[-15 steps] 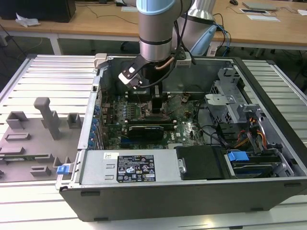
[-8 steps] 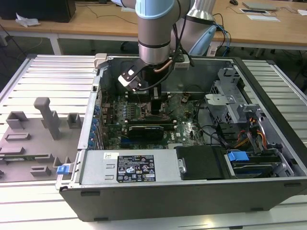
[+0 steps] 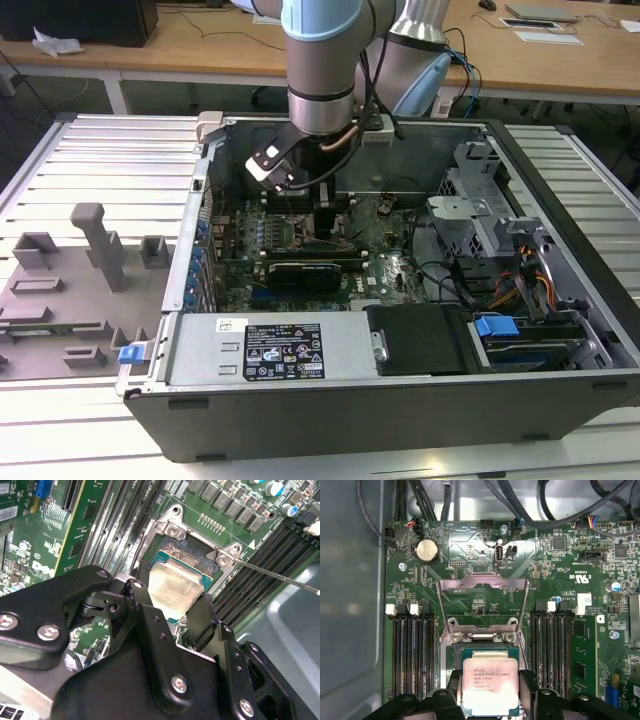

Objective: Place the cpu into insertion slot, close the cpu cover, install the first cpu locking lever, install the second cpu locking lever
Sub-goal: 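Place the cpu into insertion slot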

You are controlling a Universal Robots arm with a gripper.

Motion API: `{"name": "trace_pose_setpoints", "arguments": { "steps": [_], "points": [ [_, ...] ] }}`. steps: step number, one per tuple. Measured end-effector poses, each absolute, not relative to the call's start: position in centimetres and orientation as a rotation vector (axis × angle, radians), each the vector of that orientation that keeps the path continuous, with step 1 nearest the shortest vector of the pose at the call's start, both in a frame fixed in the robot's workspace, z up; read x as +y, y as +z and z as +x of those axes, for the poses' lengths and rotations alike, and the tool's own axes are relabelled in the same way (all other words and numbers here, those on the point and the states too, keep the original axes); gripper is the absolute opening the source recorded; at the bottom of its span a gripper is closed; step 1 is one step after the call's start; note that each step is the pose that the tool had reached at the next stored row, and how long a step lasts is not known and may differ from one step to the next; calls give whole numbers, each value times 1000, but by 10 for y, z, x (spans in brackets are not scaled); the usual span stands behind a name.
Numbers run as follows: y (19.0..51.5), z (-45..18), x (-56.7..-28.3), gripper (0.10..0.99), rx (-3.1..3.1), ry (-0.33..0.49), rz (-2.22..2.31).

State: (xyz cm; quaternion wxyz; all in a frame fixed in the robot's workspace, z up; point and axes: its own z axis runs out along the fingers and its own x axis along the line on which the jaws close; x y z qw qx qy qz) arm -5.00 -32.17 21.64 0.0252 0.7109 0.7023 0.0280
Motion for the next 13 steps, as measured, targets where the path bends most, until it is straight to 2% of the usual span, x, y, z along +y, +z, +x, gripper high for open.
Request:
{"name": "trace_pose_setpoints", "arguments": {
  "steps": [13],
  "points": [
    [209, -53, -320, 541, 2171, 86, 2199]
  ]
}}
